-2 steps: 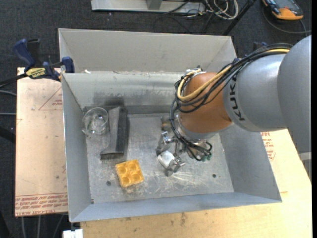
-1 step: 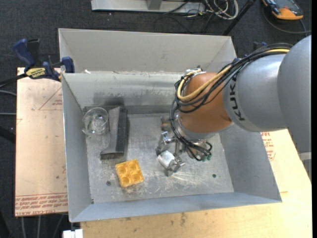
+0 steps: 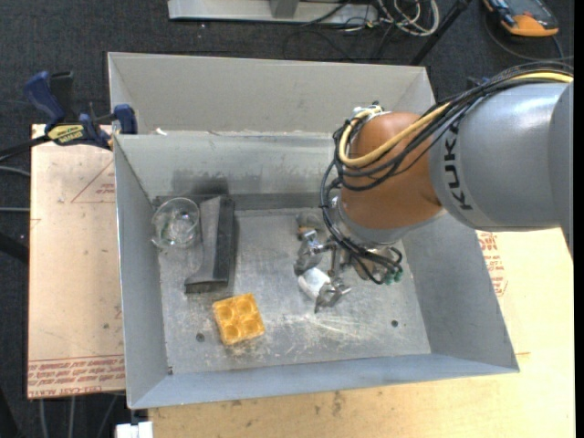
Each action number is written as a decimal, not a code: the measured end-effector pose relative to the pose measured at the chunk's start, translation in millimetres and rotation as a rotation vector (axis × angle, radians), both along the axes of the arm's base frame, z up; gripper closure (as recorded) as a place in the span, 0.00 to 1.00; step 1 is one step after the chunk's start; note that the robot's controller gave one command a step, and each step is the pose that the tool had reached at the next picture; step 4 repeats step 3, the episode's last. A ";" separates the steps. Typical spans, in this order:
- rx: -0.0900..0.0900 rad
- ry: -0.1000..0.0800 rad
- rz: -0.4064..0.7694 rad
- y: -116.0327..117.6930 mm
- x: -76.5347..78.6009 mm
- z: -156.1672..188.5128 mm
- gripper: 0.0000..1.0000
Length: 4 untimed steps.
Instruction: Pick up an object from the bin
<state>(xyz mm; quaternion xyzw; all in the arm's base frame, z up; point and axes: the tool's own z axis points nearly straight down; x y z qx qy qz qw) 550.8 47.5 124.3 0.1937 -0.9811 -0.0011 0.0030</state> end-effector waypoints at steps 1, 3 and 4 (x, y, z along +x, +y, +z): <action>0.001 -0.010 -0.034 -1.3 -1.1 39.0 1.00; 0.000 -0.006 -0.050 4.1 9.2 116.9 1.00; 0.000 -0.006 -0.050 4.1 9.2 116.9 1.00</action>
Offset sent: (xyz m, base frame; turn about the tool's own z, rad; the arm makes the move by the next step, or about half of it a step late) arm 0.0015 0.0113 0.0686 0.0033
